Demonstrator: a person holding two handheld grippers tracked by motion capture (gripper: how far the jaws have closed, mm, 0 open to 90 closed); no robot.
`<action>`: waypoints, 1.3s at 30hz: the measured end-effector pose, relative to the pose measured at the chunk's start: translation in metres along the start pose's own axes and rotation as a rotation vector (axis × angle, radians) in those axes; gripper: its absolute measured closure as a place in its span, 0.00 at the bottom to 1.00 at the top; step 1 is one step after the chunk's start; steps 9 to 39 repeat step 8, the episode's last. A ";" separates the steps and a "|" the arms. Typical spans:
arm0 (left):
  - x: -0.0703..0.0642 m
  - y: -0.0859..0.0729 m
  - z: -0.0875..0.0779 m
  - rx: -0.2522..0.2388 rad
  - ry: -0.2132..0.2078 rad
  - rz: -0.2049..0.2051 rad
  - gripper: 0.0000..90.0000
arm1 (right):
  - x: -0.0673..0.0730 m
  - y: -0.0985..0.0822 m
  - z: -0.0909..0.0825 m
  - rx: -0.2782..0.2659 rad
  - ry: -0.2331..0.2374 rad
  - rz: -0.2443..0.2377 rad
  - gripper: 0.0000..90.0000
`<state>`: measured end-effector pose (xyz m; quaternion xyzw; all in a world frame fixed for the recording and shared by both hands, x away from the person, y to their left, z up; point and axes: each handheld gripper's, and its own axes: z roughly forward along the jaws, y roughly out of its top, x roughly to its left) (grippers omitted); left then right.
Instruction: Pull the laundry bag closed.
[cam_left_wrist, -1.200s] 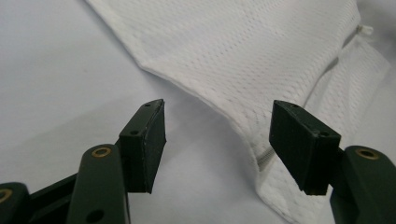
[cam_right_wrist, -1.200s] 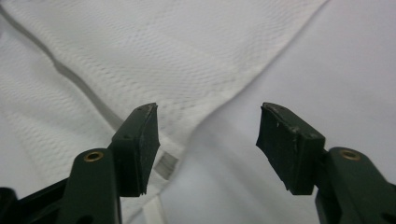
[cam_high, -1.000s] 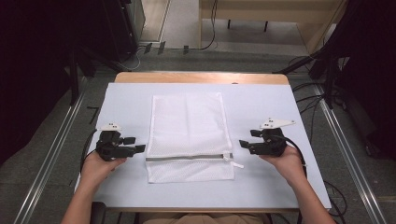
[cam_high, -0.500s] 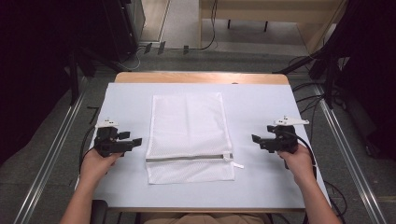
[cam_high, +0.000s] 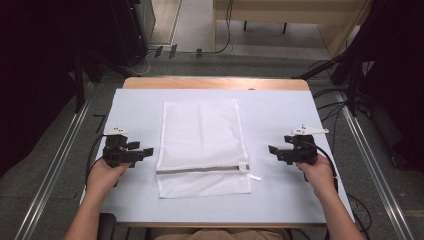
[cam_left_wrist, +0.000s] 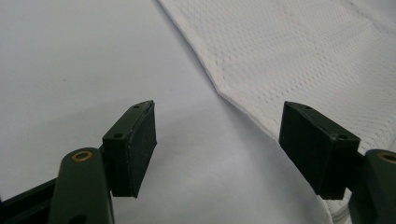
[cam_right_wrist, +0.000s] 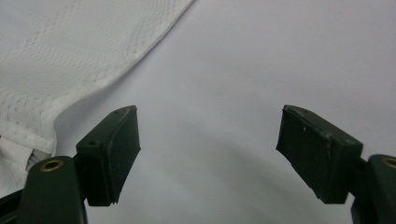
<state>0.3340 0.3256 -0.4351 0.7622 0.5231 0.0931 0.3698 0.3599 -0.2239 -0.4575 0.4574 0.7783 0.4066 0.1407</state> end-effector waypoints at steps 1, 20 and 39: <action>0.000 0.000 0.000 -0.001 0.009 0.005 0.30 | 0.000 0.000 0.000 0.001 0.000 0.000 0.25; 0.000 0.000 0.000 -0.006 0.014 0.002 0.30 | -0.002 0.000 0.001 0.003 -0.002 -0.001 0.25; 0.000 0.000 0.000 -0.006 0.014 0.002 0.30 | -0.002 0.000 0.001 0.003 -0.002 -0.001 0.25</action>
